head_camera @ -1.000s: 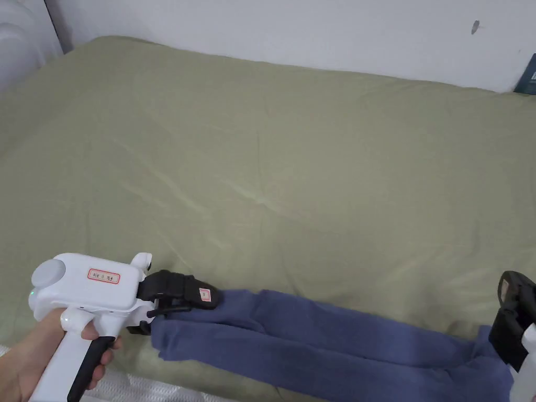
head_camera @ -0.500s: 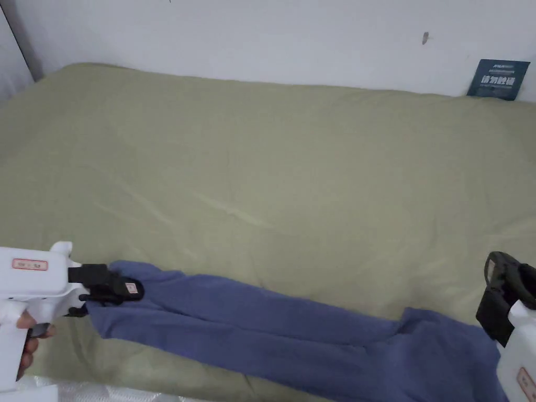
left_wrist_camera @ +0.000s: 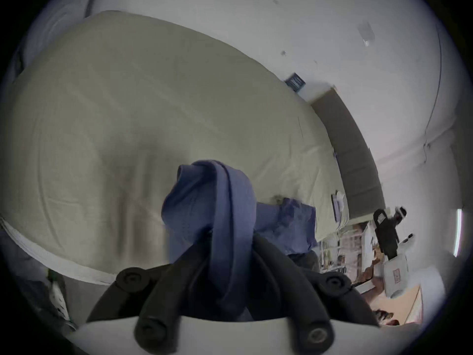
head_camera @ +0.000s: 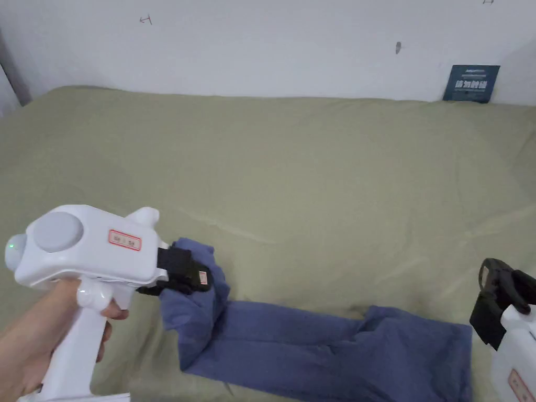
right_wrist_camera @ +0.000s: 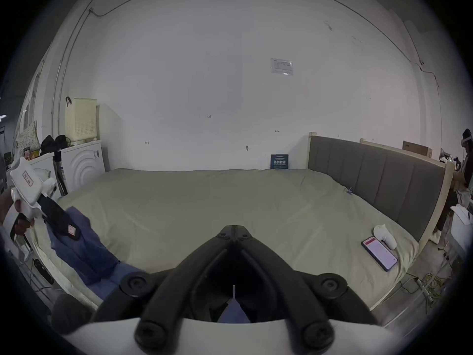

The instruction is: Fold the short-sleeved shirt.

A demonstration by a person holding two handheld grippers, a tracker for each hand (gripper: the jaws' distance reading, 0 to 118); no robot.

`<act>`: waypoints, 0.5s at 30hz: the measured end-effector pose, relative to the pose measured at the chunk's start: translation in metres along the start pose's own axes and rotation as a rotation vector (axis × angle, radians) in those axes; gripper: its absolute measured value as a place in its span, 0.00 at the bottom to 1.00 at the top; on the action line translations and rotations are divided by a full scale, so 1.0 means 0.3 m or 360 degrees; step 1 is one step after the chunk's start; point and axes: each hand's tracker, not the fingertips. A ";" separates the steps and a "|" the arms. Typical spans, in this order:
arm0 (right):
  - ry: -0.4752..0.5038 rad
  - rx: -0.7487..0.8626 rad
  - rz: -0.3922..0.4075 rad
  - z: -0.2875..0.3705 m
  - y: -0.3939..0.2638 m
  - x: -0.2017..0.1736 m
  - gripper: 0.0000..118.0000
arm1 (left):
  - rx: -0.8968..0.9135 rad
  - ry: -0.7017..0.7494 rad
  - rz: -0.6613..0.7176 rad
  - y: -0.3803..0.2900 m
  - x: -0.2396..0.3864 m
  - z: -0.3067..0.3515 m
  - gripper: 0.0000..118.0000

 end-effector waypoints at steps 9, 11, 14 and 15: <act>-0.0067 -0.0064 -0.0019 0.011 -0.032 0.074 0.01 | -0.0186 0.0119 -0.0310 -0.115 0.192 -0.530 0.96; -0.0083 -0.0084 -0.0028 0.007 -0.035 0.087 0.01 | -0.0265 0.0091 -0.0276 -0.130 0.180 -0.591 1.00; -0.0098 -0.0093 -0.0030 0.001 -0.039 0.103 0.01 | -0.0224 0.0031 -0.0214 -0.134 0.178 -0.537 0.95; -0.0098 -0.0097 -0.0034 -0.005 -0.039 0.107 0.01 | -0.0182 0.0010 -0.0185 -0.126 0.175 -0.496 0.93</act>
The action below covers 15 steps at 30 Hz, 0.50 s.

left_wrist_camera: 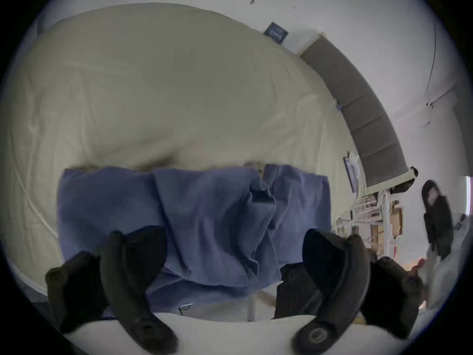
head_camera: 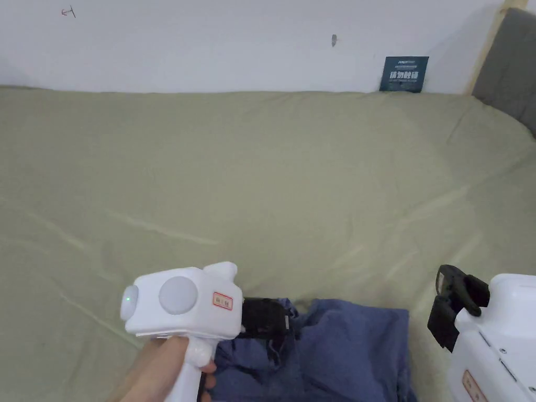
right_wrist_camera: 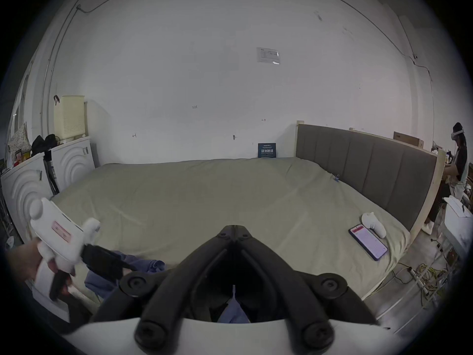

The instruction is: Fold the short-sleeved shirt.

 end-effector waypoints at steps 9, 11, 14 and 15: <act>0.0076 -0.0050 -0.0029 -0.043 -0.019 -0.033 0.01 | 0.0073 -0.0139 0.0126 -0.008 -0.133 0.072 0.00; 0.0086 -0.0063 -0.0020 -0.039 -0.025 -0.039 0.01 | -0.0004 -0.0217 0.0125 -0.035 -0.127 -0.033 0.00; 0.0083 -0.0075 -0.0002 -0.029 -0.027 -0.044 0.01 | -0.0183 -0.0272 0.0147 -0.100 -0.091 -0.217 0.00; 0.0079 -0.0082 0.0002 -0.027 -0.026 -0.047 0.01 | -0.0209 -0.0282 0.0171 -0.117 -0.086 -0.260 0.00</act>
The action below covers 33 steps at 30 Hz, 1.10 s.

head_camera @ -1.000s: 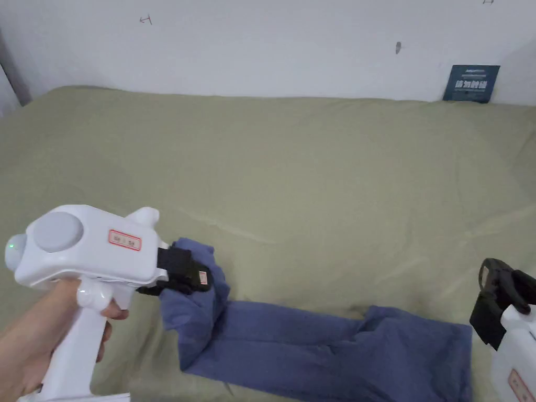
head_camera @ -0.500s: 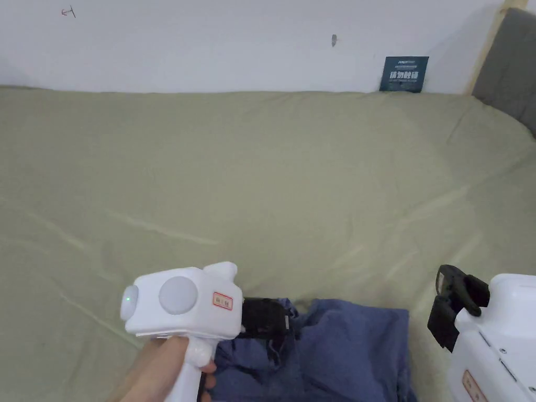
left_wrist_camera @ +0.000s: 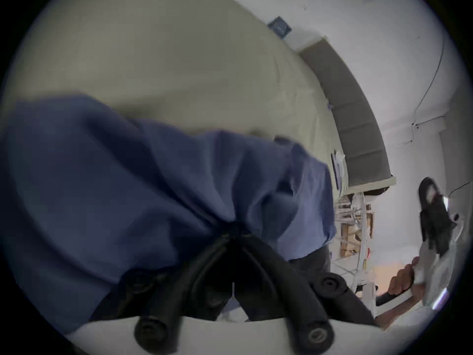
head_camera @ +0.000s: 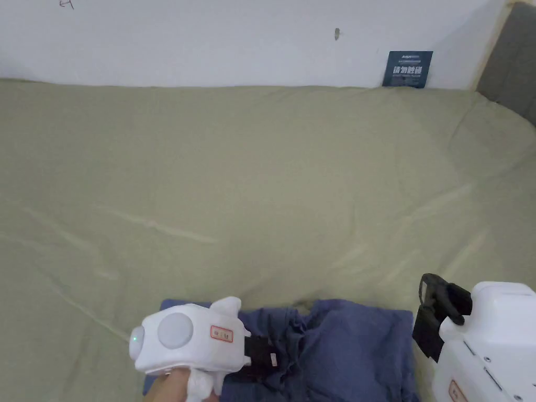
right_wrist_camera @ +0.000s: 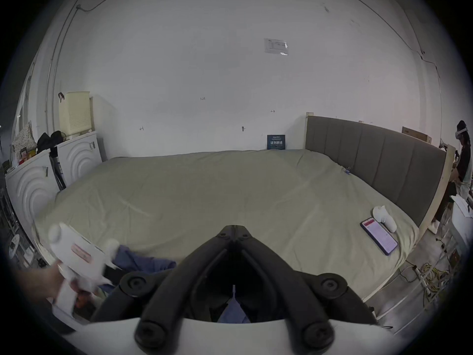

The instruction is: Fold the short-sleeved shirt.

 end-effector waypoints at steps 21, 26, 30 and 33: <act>0.0123 -0.0091 0.0092 -0.098 0.014 -0.162 0.01 | 0.0197 -0.0086 0.0126 0.054 -0.379 0.531 0.97; 0.0120 -0.0116 0.0111 -0.102 0.012 -0.171 0.01 | 0.0165 -0.0464 0.0322 0.094 -0.443 0.428 0.97; 0.0108 -0.0130 0.0134 -0.106 0.013 -0.169 0.01 | 0.0218 -0.0513 0.0494 0.118 -0.453 0.362 0.06; 0.0119 -0.0129 0.0093 -0.100 0.025 -0.151 0.01 | 0.0212 -0.0369 0.0476 0.099 -0.452 0.328 0.06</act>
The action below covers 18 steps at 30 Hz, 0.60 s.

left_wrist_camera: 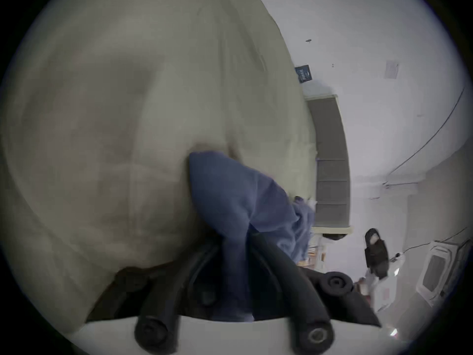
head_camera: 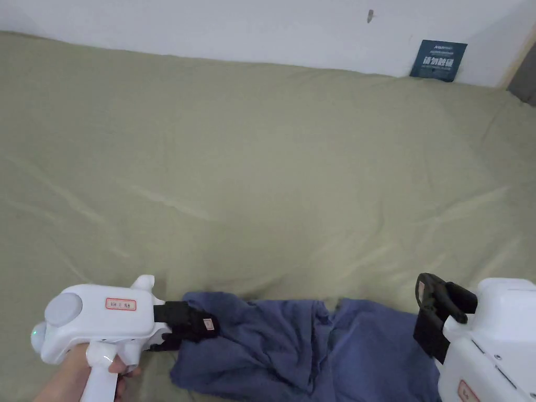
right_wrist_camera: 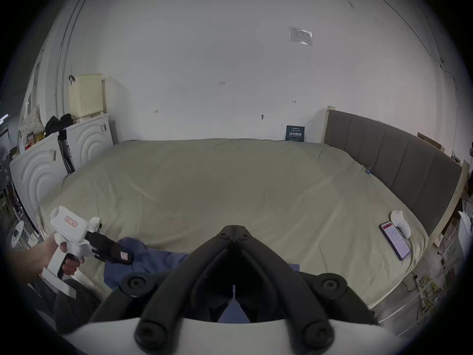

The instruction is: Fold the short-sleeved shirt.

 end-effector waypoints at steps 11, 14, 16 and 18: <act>0.0054 0.0118 -0.0025 0.043 0.045 0.003 0.01 | 0.0468 0.0334 -0.0200 -0.118 0.109 0.502 0.06; 0.0075 0.0158 -0.0005 0.049 0.061 0.001 0.01 | 0.0598 0.0547 -0.0266 -0.149 0.186 0.645 0.06; 0.0094 0.0196 0.0014 0.052 0.074 -0.003 0.01 | 0.0571 0.0700 -0.0315 -0.160 0.251 0.660 0.06; 0.0050 0.0267 0.0072 0.058 0.088 -0.008 0.01 | 0.0536 0.0735 -0.0410 -0.179 0.326 0.635 0.06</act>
